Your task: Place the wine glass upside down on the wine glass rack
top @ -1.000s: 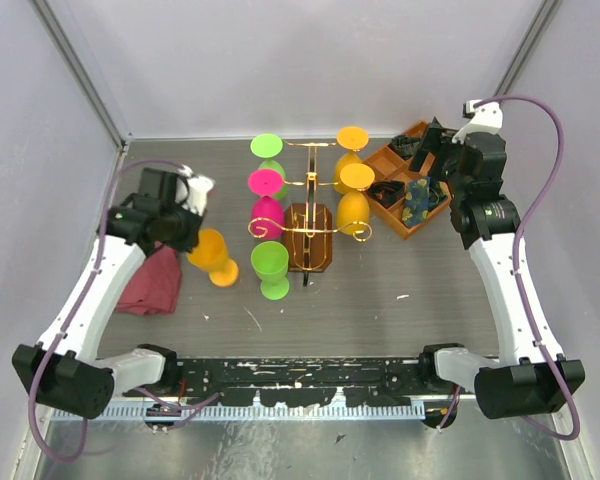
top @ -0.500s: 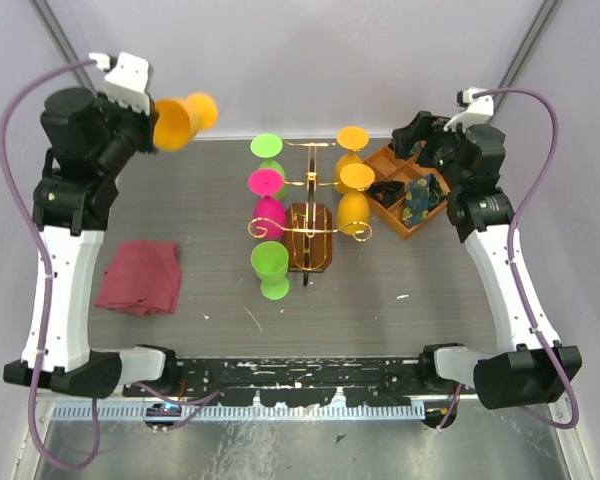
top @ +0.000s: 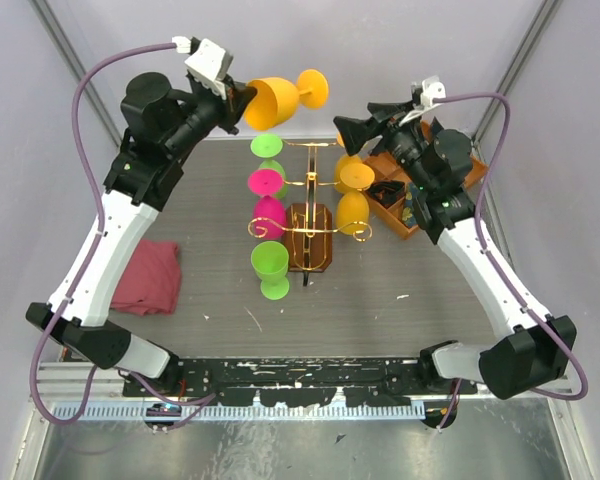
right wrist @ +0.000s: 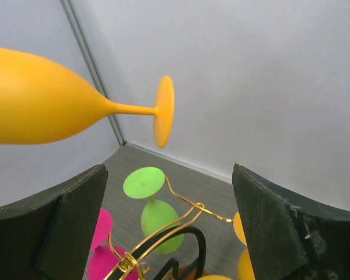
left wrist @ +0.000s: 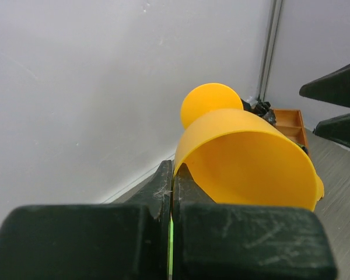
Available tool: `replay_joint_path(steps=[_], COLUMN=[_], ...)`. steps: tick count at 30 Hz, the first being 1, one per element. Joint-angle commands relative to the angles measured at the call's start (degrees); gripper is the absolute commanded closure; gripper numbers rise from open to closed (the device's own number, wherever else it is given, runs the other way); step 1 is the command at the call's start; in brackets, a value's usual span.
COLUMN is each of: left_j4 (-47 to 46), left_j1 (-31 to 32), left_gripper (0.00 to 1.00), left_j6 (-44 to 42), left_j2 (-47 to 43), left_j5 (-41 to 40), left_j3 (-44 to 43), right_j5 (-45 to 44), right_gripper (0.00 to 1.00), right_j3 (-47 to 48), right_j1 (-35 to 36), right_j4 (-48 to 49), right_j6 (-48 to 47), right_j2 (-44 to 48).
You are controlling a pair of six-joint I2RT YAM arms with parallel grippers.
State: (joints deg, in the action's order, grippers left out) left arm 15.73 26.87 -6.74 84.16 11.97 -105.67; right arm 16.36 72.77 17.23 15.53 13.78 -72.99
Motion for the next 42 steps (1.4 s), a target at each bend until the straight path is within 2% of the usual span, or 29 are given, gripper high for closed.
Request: replay_joint_path(steps=[1, 10, 14, 20, 27, 29, 33, 35, 36, 39, 42], left_j4=[-6.9, -7.4, -7.4, -7.2, -7.2, -7.2, -7.3, -7.3, -7.2, -5.5, 1.3], left_j1=[1.0, 2.2, 2.4, 2.4, 2.5, 2.5, 2.5, 2.5, 2.5, 2.5, 2.5], left_gripper=[1.00, 1.00, 1.00, 1.00, 1.00, 1.00, 1.00, 0.91, 0.80, 0.44, 0.18], left_j6=[2.4, 3.4, 4.0, 5.8, 7.2, 7.4, 7.3, 7.0, 6.8, 4.8, 0.0], left_j2=[-2.0, -5.5, -6.6, -7.8, -8.6, -8.9, -9.2, -9.4, -9.6, -10.7, -11.9], left_j5=[1.1, 4.4, 5.7, 8.4, 9.3, 9.3, 8.7, 7.9, 7.4, 5.3, 1.8], left_j3=[0.8, 4.8, 5.8, 6.9, 8.7, 9.2, 9.8, 10.1, 10.3, 11.3, 11.9], right_j5=[3.2, 3.7, 2.9, 5.1, 4.8, 4.8, 4.4, 3.6, 2.3, -1.9, -7.3], right_gripper=[0.07, 0.07, 0.10, 0.37, 0.42, 0.51, 0.80, 0.93, 0.98, 0.99, 0.99], right_j3=[-3.4, -2.5, -1.4, -0.3, -1.3, -1.1, -0.8, -0.2, 0.3, 1.6, 3.8], right_j1=[0.7, 1.8, 2.5, 2.9, 3.4, 3.4, 3.5, 3.5, 3.4, 3.5, 3.5], right_j4=[16.4, 18.0, 17.6, 18.3, 22.1, 22.2, 22.0, 20.3, 18.9, 14.5, 10.2], right_j6=[0.8, -0.1, -1.3, -1.6, -1.4, -1.4, -1.9, -2.8, -3.5, -6.4, -10.5], right_j2=[0.8, -2.5, -3.8, -5.2, -5.3, -5.4, -5.5, -5.5, -5.6, -5.6, -5.5])
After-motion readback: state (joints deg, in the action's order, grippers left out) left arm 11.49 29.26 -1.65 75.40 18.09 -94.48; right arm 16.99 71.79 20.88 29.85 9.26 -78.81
